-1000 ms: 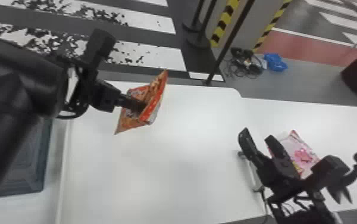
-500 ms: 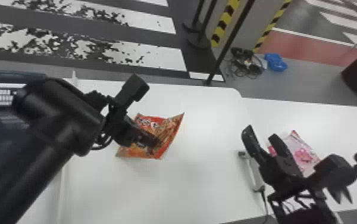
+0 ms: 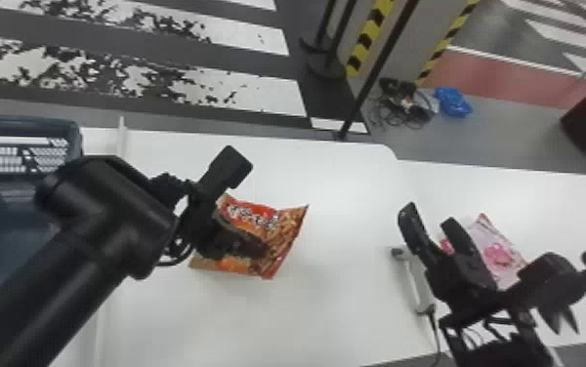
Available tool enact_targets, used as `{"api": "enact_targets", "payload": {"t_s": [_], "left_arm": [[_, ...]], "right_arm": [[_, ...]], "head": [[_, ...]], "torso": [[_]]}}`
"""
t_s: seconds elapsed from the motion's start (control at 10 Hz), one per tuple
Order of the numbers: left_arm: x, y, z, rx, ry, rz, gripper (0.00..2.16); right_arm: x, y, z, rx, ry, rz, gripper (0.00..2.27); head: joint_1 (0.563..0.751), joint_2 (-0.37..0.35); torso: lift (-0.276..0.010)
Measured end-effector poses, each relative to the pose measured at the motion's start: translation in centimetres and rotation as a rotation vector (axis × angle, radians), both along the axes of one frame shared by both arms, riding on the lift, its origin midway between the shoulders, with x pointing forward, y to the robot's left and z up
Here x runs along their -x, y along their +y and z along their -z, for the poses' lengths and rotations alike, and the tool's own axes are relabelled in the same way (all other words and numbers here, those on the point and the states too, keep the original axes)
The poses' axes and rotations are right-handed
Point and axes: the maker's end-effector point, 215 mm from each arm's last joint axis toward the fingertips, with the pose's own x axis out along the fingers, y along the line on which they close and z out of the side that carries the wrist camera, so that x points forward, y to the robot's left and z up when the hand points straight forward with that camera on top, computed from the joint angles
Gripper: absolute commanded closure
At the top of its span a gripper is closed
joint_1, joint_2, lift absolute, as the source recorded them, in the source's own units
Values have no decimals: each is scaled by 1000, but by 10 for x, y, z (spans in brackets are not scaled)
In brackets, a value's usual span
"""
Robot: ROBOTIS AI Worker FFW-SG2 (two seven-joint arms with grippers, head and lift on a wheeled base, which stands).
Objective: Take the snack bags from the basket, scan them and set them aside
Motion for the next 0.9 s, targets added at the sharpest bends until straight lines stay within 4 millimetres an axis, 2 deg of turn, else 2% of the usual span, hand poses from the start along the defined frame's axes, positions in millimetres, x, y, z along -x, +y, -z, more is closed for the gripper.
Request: {"api": "enact_targets", "payload": {"t_s": [0.2,0.4,0.7,0.9], "left_arm": [[8,-7,-3,33,26,10,2044],[27,-20,-4,72,73,39,2044],[65,-39,11,47,102,118,2044],[73,-39,19,39,119,131,1973]], "right_arm": [[-1,0,-1,-2,-3,2,93],[-3,-3,-3,-2,-6,18,93],[-6,-5,-5,-4,-13,25,93],[-6,-6,-5,-4,-13,27,93]], "head": [[695,-350],[695,-350],[695,-350],[695,-350]], "torso": [[-75],[-75],[-75],[-75]]}}
